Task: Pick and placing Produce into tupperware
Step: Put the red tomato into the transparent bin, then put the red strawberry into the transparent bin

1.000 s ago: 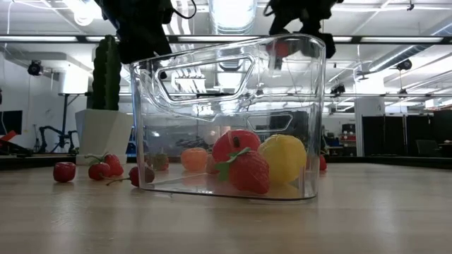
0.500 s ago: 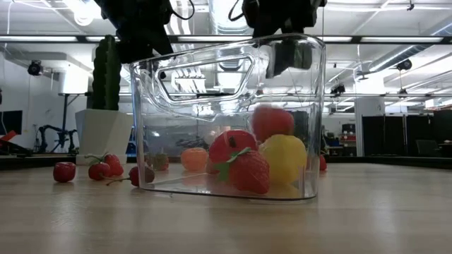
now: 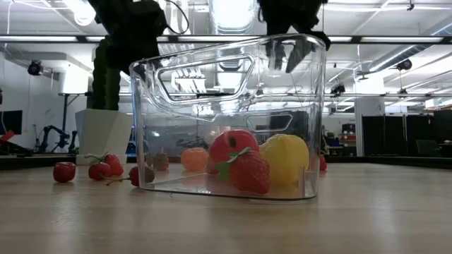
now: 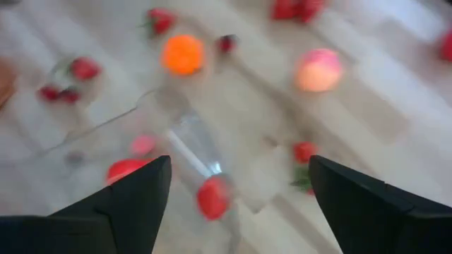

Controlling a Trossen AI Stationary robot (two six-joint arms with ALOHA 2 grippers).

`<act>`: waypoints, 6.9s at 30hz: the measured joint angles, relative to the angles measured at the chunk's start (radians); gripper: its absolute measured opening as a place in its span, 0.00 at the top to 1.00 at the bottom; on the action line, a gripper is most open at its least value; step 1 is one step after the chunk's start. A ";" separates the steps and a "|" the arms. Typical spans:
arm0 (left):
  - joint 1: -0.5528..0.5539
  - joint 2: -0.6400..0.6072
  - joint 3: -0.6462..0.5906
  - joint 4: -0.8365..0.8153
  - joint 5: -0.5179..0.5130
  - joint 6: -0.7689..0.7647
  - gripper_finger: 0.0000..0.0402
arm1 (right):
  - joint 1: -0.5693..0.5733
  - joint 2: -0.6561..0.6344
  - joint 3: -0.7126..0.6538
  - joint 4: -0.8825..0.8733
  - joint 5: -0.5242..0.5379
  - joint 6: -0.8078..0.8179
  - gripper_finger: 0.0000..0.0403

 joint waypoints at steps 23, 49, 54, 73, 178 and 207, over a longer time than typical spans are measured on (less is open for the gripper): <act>0.344 0.043 -0.012 0.053 0.003 0.373 0.23 | -0.505 0.249 -0.013 0.034 -0.025 -0.144 0.22; 0.373 0.136 -0.017 0.088 0.017 0.260 0.23 | -0.701 0.548 0.157 0.092 -0.113 -0.343 0.15; 0.374 0.137 -0.017 0.089 0.016 0.259 0.23 | -0.706 0.590 0.197 0.090 -0.105 -0.347 0.13; 0.375 0.137 -0.018 0.088 0.013 0.268 0.23 | -0.708 0.597 0.169 0.058 -0.112 -0.351 0.36; 0.454 0.472 -0.071 0.169 0.054 0.347 0.62 | 0.083 -0.137 0.109 -0.171 0.387 0.057 0.09; 0.292 0.127 0.033 0.173 0.153 0.361 0.68 | 0.075 -0.172 0.111 -0.163 0.402 0.189 0.09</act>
